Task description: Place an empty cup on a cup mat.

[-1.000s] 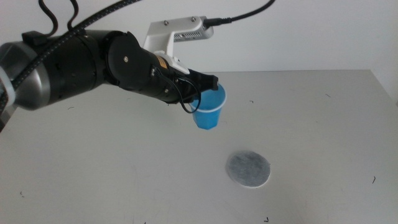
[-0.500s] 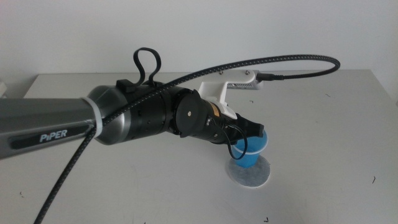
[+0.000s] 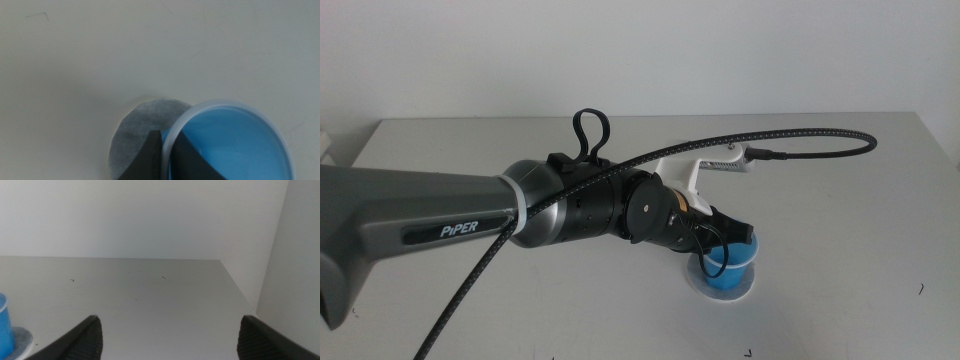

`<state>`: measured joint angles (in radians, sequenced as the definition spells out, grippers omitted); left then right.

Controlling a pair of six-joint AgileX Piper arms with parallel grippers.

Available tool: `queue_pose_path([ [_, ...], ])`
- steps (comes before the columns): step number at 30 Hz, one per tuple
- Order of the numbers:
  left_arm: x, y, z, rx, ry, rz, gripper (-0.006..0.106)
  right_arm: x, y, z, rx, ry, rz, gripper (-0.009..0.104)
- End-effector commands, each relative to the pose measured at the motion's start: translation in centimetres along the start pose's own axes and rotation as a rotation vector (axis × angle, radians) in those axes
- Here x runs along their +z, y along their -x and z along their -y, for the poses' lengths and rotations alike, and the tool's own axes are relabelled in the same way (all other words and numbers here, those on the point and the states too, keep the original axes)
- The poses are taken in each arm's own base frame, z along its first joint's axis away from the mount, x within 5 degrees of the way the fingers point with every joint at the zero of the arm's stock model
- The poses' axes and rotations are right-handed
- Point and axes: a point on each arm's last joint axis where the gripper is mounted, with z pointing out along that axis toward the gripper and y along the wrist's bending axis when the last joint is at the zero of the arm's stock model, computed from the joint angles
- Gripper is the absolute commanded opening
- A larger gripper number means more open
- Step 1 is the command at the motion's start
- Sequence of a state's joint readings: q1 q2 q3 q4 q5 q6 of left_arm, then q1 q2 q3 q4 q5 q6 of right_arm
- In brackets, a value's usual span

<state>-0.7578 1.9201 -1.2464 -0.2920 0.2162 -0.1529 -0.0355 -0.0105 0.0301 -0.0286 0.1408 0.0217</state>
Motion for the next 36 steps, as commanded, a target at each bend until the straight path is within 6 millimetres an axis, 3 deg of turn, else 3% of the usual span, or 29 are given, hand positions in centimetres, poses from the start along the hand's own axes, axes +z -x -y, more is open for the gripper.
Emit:
queue_pose_path([
  [1,-2.0,2.3,1.3,-0.016,-0.048,0.116,0.008,-0.3,1.1,0.0,-0.019,0.0,0.109,0.094],
  [4,-2.0,2.3,1.3,-0.015,-0.048,0.118,0.022,-0.3,1.1,0.0,-0.019,0.0,0.109,0.094],
  [11,-2.5,2.5,1.4,-0.005,-0.051,0.124,0.073,-0.3,1.1,0.0,-0.019,0.0,0.109,0.094],
  [14,-3.8,3.1,1.8,0.009,-0.063,0.156,0.085,-0.3,1.1,0.0,-0.019,0.0,0.109,0.094],
  [17,-5.9,3.9,2.3,0.035,-0.079,0.193,0.09,-0.3,1.1,0.0,-0.019,0.0,0.109,0.094],
  [23,-12.1,5.5,3.1,0.187,-0.082,0.273,0.105,-0.3,1.1,0.0,-0.019,0.0,0.109,0.094],
  [30,-19.8,6.7,3.8,0.228,-0.116,0.428,0.105,-0.3,1.1,0.0,-0.019,0.0,0.109,0.094],
  [36,-23.5,6.7,4.1,0.238,-0.142,0.509,0.105,-0.3,1.1,0.0,-0.019,0.0,0.109,0.094],
])
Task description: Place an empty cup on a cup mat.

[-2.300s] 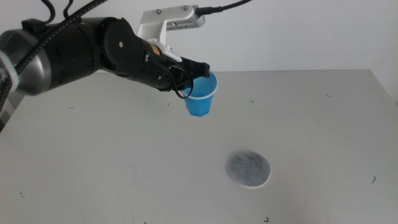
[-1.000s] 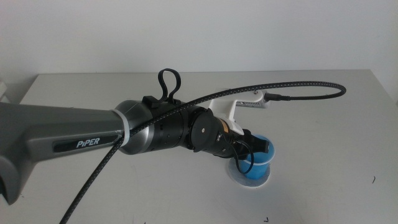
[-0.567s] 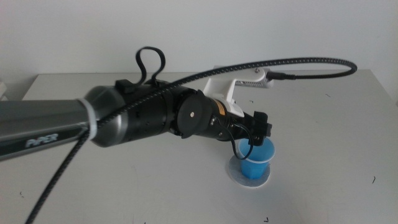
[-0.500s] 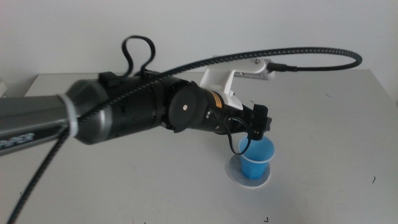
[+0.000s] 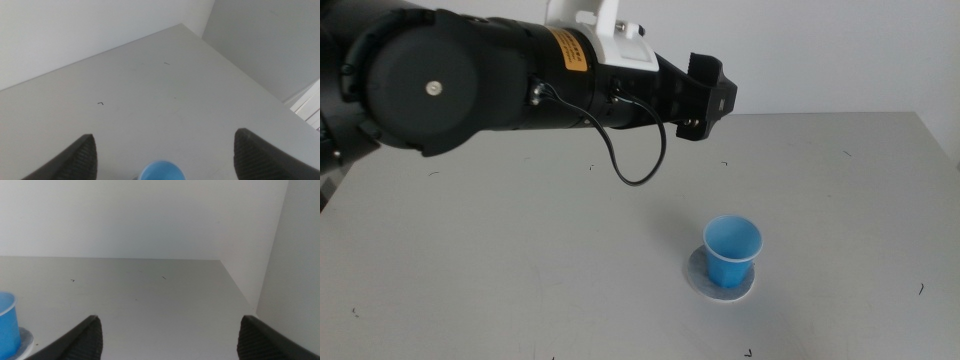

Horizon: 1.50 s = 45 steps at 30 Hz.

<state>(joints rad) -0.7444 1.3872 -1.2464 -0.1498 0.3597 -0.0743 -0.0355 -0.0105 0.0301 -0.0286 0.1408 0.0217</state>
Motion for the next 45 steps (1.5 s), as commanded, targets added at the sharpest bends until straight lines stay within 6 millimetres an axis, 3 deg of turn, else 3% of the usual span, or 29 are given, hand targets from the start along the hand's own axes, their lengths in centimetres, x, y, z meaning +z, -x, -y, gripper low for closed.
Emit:
queue_pose_path([
  [1,-2.8,2.6,0.6,0.013,-0.019,0.148,0.105,-0.3,1.1,0.0,-0.019,0.0,0.109,0.094],
  [7,-5.4,3.3,0.3,0.096,0.018,0.19,0.105,-0.3,1.1,0.0,-0.019,0.0,0.109,0.094],
  [13,-10.0,3.3,-2.3,0.146,0.137,0.139,0.105,-0.3,1.1,0.0,-0.019,0.0,0.109,0.094],
  [18,-14.1,1.7,-4.6,0.119,0.242,0.231,0.105,-0.3,1.1,0.0,-0.019,0.0,0.109,0.094],
  [27,-18.9,-4.8,-8.3,0.052,0.529,0.33,0.105,-0.3,1.1,0.0,-0.019,0.0,0.109,0.094],
  [34,-19.5,-11.1,-9.5,0.038,0.66,0.368,0.105,-0.3,1.1,0.0,-0.019,0.0,0.109,0.094],
  [40,-19.3,-18.0,-9.6,0.027,0.715,0.386,0.105,-0.3,1.1,0.0,-0.019,0.0,0.109,0.094],
  [45,-19.0,-21.8,-9.3,0.034,0.721,0.409,0.105,-0.3,1.1,0.0,-0.019,0.0,0.109,0.094],
])
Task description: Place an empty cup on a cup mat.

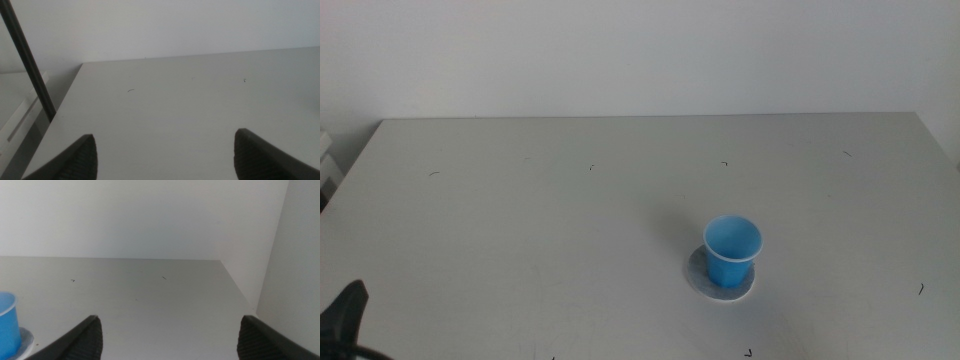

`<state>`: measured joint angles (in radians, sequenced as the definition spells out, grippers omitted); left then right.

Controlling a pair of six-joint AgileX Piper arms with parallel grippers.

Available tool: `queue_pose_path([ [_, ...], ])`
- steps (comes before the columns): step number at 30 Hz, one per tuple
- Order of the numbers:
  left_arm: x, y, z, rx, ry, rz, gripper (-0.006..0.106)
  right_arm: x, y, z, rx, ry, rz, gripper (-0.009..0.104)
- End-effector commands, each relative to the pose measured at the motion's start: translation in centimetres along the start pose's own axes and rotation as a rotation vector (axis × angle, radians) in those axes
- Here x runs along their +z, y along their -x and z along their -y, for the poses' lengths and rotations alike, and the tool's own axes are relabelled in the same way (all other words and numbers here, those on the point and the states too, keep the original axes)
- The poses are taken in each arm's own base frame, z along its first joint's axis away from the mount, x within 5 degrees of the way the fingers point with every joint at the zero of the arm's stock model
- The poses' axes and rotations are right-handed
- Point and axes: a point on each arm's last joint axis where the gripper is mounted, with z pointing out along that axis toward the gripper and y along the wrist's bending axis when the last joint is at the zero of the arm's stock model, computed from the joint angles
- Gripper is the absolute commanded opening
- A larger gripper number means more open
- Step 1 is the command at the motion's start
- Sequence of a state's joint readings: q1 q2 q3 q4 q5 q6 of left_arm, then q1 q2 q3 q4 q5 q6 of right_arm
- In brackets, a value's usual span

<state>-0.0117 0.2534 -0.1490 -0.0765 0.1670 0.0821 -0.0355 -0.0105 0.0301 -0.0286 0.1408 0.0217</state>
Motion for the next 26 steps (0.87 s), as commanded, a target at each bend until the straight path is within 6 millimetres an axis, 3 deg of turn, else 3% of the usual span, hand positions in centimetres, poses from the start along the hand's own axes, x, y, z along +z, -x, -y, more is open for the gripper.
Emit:
queue_pose_path([
  [1,-0.5,0.2,-0.1,-0.008,0.008,0.116,0.105,-0.3,1.1,0.0,-0.019,0.0,0.109,0.094],
  [5,-0.9,-2.0,0.0,-0.007,0.007,0.127,0.105,-0.3,1.1,0.0,-0.019,0.0,0.109,0.094],
  [12,-1.3,-3.9,0.0,-0.008,0.007,0.168,0.105,-0.3,1.1,0.0,-0.019,0.0,0.109,0.094],
  [26,-1.4,-4.1,0.0,-0.007,0.003,0.141,0.105,-0.3,1.1,0.0,-0.019,0.0,0.109,0.094],
])
